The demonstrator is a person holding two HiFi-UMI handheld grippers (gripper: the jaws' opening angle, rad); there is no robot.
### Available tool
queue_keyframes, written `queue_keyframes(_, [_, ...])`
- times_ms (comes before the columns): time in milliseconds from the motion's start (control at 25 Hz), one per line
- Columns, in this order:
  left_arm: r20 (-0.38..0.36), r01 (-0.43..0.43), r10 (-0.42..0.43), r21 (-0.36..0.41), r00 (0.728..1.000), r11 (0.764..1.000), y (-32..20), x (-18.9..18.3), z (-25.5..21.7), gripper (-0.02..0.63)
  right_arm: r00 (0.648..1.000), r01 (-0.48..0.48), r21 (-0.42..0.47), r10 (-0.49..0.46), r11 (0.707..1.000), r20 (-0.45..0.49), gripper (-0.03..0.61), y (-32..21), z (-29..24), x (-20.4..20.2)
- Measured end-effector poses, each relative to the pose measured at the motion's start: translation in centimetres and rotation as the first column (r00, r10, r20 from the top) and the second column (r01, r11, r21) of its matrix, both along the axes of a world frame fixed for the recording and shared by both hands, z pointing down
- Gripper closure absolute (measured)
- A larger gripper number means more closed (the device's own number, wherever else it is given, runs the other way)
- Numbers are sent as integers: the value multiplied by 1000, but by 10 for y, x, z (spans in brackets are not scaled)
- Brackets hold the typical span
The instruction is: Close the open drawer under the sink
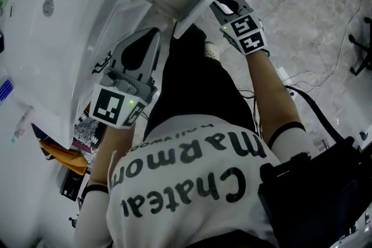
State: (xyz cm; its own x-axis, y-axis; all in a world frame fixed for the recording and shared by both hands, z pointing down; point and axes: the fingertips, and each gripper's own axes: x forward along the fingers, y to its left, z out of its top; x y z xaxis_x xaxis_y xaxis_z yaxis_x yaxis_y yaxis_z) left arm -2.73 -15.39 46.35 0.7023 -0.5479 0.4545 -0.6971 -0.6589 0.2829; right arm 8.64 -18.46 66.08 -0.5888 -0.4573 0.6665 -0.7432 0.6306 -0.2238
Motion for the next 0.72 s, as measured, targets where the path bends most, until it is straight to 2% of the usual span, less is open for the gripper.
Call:
queue_keyframes(240, [-3,4,-4,4,1000,1000,1,0,1,606,999,-41,8,40,999,20,508,-5,-3,-5])
queue_keyframes(720, [-7,31,-31,3,999,1000,-1,-15,3,606,999,-38,15,37,999,35,508,-27,-6,-24])
